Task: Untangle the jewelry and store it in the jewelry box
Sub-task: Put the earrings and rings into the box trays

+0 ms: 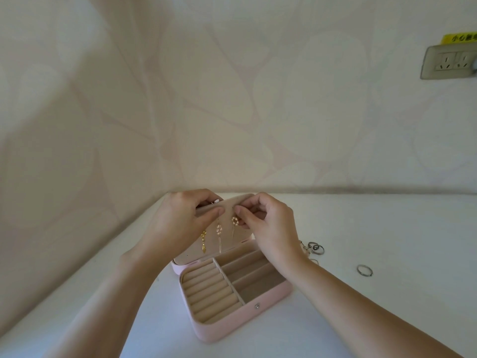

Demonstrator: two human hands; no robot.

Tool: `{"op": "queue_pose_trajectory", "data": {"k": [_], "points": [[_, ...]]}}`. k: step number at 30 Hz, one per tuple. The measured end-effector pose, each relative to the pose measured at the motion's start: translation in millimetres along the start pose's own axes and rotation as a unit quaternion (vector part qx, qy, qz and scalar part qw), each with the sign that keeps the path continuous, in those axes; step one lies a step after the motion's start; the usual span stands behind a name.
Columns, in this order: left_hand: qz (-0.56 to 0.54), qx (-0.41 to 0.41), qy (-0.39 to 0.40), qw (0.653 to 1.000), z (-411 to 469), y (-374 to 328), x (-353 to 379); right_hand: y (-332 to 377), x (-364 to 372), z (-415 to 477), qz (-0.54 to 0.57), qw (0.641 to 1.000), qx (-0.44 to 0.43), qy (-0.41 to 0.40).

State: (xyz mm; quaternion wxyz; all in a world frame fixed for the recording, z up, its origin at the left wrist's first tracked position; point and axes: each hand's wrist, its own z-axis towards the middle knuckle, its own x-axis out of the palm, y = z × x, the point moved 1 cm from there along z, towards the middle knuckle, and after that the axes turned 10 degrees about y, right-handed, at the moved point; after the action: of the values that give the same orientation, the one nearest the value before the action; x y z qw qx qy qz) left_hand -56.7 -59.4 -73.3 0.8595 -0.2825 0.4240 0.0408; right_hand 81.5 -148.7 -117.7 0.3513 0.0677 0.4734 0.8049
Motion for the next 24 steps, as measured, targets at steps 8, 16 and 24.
{"op": "queue_pose_trajectory", "data": {"k": [8, 16, 24], "points": [[0.007, 0.012, -0.002, 1.0, 0, 0, 0, 4, 2, -3, 0.009, 1.0, 0.011, -0.007], [0.009, 0.031, -0.008, 0.999, 0, 2, 3, 9, 1, -3, 0.006, 1.0, 0.006, 0.02], [-0.035, 0.02, 0.023, 0.999, -1, 0, 5, 17, -33, 11, -0.176, 0.981, -0.081, 0.013]]}}
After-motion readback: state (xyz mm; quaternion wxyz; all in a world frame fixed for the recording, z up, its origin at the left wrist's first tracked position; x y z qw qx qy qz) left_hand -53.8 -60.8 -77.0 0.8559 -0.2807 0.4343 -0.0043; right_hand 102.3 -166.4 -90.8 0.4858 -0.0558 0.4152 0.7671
